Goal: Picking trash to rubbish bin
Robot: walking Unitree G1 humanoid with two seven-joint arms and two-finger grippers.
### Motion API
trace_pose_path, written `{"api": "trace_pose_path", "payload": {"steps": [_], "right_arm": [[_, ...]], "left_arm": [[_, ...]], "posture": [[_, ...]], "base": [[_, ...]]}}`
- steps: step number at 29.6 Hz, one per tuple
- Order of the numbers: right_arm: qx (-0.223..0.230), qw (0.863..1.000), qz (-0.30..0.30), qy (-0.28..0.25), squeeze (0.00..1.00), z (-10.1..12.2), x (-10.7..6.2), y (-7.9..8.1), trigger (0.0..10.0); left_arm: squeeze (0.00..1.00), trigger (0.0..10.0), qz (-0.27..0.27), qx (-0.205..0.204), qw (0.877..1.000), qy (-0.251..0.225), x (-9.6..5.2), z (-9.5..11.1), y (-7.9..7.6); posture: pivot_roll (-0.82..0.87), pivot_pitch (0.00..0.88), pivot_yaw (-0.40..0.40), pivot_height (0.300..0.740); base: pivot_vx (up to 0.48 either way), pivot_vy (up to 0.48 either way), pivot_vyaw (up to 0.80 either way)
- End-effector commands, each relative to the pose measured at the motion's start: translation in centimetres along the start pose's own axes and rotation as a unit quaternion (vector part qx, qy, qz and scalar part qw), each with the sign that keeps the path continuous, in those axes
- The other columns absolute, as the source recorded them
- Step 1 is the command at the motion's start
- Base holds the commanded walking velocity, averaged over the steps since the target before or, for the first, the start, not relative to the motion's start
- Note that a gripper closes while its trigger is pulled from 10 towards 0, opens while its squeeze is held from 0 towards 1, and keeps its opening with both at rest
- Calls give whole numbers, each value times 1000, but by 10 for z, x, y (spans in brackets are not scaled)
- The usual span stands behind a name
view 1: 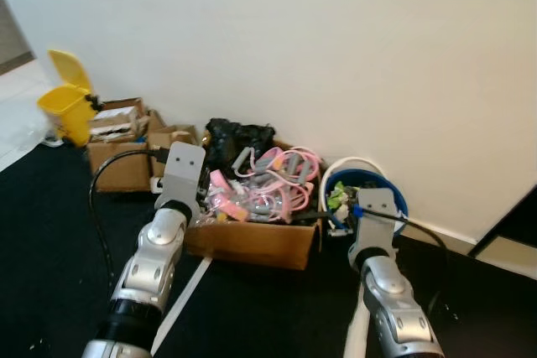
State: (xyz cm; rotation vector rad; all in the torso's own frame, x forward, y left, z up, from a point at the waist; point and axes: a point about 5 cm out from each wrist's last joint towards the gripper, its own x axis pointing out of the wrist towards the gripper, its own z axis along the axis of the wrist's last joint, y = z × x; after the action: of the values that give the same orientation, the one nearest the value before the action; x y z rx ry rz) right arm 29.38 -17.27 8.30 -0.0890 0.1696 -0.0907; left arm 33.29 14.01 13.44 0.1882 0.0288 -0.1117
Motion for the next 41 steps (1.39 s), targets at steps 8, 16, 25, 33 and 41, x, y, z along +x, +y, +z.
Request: {"api": "trace_pose_path", "payload": {"steps": [8,16,25,33,41], "right_arm": [[-2,1000,-8,6,0,-2,-3,-3,10000],[-2,1000,-9,8,0,-3,-5,-3,10000],[-2,1000,-12,9,0,-2,-5,-4,10000],[-2,1000,-15,10,0,-2,-6,-5,10000],[-3,1000,-18,8,0,0,-6,-7,10000]], "left_arm": [[0,10000,-7,9,1000,15,-3,-7,0],[0,10000,-9,11,1000,17,-4,-7,-1],[0,10000,-15,11,1000,17,-3,-7,-2],[0,10000,-18,10,1000,17,-2,-6,-3],[0,10000,-21,10,1000,18,-1,-7,-5]], "posture": [[-26,68,61,740],[-26,76,64,740],[-30,85,66,740],[-37,89,67,740],[-39,87,67,740]], "base": [[0,0,-800],[0,0,-800],[0,0,-800],[0,0,-800],[0,0,-800]]}}
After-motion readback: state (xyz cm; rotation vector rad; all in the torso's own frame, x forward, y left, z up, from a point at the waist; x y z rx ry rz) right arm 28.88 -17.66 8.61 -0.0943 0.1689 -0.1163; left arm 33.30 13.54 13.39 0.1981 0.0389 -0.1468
